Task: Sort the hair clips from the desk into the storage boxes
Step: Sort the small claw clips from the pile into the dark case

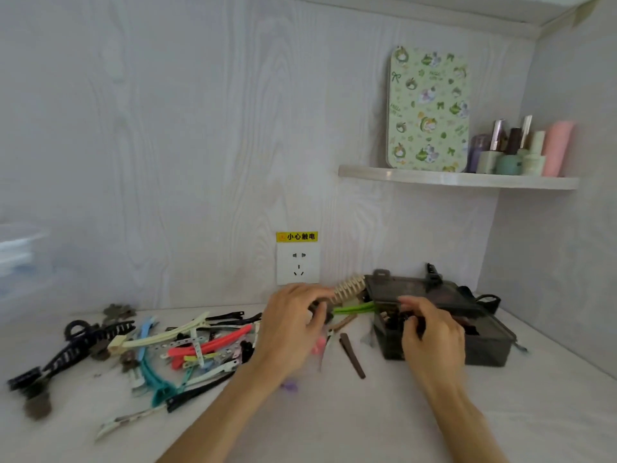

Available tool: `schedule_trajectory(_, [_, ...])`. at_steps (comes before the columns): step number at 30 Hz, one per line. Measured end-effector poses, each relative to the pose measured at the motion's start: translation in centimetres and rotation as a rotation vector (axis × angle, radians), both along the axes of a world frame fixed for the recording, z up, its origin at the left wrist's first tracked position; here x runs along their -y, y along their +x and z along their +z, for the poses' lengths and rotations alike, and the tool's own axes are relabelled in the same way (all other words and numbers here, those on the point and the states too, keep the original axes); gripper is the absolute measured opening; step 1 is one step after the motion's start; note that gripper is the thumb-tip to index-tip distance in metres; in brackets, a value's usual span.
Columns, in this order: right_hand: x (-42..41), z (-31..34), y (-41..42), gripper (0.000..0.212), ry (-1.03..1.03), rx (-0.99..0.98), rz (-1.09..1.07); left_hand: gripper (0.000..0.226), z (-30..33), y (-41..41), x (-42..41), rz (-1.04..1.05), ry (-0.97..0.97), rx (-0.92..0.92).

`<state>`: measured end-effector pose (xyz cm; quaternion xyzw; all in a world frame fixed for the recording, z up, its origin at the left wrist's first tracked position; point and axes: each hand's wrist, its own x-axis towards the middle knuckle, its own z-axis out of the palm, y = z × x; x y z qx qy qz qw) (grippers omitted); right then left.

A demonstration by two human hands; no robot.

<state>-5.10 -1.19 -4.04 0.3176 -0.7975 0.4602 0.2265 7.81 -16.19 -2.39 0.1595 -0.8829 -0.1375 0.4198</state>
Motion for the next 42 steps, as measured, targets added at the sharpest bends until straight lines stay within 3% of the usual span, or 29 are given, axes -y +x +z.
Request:
schedule_trajectory(5, [3.6, 0.5, 3.2, 0.030, 0.160, -0.215, 0.161, 0.027, 0.8, 9.8, 6.5, 0.409, -0.110, -0.009])
schedule_trajectory(9, [9.4, 2.4, 7.7, 0.028, 0.269, -0.257, 0.454, 0.042, 0.5, 15.5, 11.3, 0.674, 0.139, 0.154])
schedule_trajectory(11, [13.5, 3.1, 10.6, 0.029, 0.314, -0.242, 0.605, 0.035, 0.3, 17.2, 12.5, 0.768, 0.281, 0.312])
schedule_trajectory(14, [19.6, 3.7, 14.3, 0.032, 0.382, -0.231, 0.776, 0.024, 0.1, 17.9, 12.7, 0.819, 0.375, 0.491])
schedule_trajectory(22, [33.2, 2.2, 19.2, 0.050, 0.826, -0.409, 0.963, 0.017, -0.3, 18.8, 14.2, 0.919, 0.360, 0.406])
schedule_trajectory(26, [34.4, 1.9, 20.2, 0.036, 0.984, -0.437, 1.027, 0.020, -0.2, 18.9, 14.2, 0.927, 0.339, 0.413])
schedule_trajectory(29, [33.9, 2.3, 20.4, 0.025, 0.940, -0.371, 1.113, 0.023, 0.1, 19.0, 14.0, 0.938, 0.350, 0.424])
schedule_trajectory(38, [29.2, 2.2, 16.0, 0.016, 0.758, -0.131, 0.965, 0.029, -0.6, 18.9, 14.7, 0.923, 0.429, -0.017])
schedule_trajectory(42, [26.7, 1.1, 15.0, 0.014, 0.664, -0.105, 0.865, 0.033, -1.2, 18.3, 15.7, 0.657, 0.522, -0.332])
